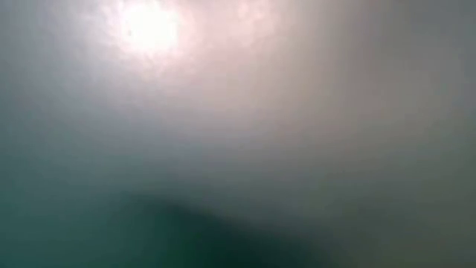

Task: Sort silverware by color (type)
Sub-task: Return to Home Position

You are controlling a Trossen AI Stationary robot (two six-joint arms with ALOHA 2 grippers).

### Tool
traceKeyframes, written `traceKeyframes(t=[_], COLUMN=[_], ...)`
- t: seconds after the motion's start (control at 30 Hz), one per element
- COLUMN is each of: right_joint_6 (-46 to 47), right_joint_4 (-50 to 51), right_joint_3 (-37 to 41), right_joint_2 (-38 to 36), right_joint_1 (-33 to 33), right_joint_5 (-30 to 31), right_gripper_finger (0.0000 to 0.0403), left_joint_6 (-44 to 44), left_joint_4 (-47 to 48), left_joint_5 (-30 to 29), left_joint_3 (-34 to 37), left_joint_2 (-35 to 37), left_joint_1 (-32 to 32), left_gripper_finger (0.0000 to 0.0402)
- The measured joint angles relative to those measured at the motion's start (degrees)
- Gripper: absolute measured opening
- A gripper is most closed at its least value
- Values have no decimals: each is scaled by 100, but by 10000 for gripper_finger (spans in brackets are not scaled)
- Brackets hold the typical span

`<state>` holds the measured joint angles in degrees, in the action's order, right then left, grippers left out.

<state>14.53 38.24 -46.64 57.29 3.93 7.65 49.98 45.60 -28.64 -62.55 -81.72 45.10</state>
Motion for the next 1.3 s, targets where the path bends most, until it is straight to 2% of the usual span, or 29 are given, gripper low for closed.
traceKeyframes(t=[0.3,0.63,0.83,0.97,1.3], right_joint_6=[282,413,579,767,532], right_joint_4=[-66,-1067,-1447,-2315,-4187], right_joint_3=[848,2128,2675,3104,4169], right_joint_2=[-1369,-2507,-2860,-3005,-3044], right_joint_1=[-13,-11,-11,-11,-20], right_joint_5=[620,697,700,699,703], right_gripper_finger=[134,134,134,134,134], left_joint_6=[-1,-1,-1,1,52], left_joint_4=[453,593,591,591,589], left_joint_5=[-348,-387,-387,-385,-387], left_joint_3=[-196,-252,-252,-252,-252], left_joint_2=[9,9,9,9,9], left_joint_1=[0,-11,-11,-11,-20], left_gripper_finger=[103,103,103,103,103])
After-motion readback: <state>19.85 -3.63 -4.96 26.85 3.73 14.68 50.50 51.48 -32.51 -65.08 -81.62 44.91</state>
